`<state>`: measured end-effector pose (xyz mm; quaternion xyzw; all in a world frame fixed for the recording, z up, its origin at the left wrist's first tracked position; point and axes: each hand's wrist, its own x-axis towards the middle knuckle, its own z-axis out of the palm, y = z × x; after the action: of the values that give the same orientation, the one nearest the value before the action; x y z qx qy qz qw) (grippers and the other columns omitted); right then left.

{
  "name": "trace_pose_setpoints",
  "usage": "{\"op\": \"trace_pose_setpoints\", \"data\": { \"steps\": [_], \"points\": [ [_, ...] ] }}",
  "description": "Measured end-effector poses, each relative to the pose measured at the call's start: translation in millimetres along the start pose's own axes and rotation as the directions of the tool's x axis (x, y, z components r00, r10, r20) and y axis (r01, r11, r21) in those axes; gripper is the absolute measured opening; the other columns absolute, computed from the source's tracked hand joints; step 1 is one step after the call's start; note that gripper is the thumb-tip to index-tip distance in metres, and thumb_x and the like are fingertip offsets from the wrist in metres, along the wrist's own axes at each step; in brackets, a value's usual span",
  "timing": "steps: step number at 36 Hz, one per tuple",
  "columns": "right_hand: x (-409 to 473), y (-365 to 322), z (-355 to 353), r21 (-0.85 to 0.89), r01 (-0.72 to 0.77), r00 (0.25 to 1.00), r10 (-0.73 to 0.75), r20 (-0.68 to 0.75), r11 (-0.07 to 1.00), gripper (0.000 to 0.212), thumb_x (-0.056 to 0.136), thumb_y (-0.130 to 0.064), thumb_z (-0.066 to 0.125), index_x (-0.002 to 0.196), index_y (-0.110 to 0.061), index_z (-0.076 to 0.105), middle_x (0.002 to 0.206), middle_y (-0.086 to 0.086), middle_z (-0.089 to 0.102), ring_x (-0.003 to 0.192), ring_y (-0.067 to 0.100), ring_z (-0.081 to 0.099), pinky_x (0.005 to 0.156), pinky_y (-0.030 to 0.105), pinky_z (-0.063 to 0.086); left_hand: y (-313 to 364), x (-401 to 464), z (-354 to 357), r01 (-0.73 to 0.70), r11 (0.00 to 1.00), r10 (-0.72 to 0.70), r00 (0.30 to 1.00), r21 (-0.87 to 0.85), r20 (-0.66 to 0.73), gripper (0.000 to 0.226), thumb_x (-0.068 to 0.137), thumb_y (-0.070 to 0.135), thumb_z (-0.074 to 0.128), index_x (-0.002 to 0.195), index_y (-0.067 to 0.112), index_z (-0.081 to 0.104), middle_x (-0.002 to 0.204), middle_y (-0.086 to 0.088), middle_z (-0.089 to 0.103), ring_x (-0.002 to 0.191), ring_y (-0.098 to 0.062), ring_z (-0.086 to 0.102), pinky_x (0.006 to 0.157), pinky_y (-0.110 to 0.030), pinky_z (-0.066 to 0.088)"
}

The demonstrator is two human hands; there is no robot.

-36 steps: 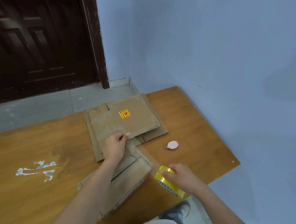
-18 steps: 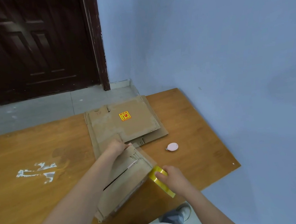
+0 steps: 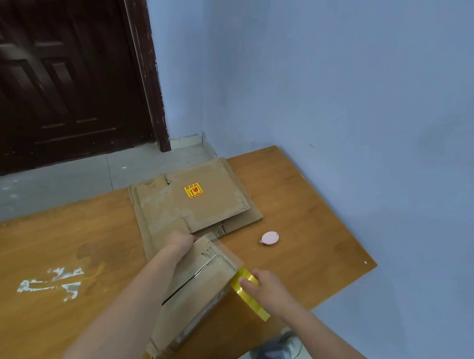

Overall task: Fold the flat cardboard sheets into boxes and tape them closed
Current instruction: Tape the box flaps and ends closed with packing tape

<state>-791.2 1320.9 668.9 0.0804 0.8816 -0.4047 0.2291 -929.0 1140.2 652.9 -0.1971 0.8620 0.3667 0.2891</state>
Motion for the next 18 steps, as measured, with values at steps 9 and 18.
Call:
{"op": "trace_pose_setpoints", "data": {
  "steps": [9,18],
  "points": [
    [-2,-1,28,0.384,0.005,0.993,-0.05,0.106,0.923,0.009,0.096,-0.038,0.048,0.096,-0.031,0.053,0.088,-0.012,0.056,0.08,0.002,0.055,0.07,0.016,0.044,-14,-30,-5,-0.603,0.766,0.624,0.609,0.225,-0.49,0.018,0.095,0.019,0.053,0.105,0.012,0.066,0.097,-0.002,0.066,0.091,-0.018,0.057,0.08,-0.038,0.047],
    [4,8,40,0.532,0.095,0.99,-0.138,0.042,0.842,0.014,0.095,-0.018,0.055,0.083,-0.021,0.062,0.067,-0.014,0.058,0.064,0.002,0.051,0.062,0.019,0.042,-62,-67,42,-0.516,0.692,0.701,0.647,0.505,-0.299,0.043,0.081,0.022,0.072,0.118,0.004,0.059,0.123,-0.011,0.061,0.116,-0.032,0.056,0.095,-0.045,0.045]
  ]
}}
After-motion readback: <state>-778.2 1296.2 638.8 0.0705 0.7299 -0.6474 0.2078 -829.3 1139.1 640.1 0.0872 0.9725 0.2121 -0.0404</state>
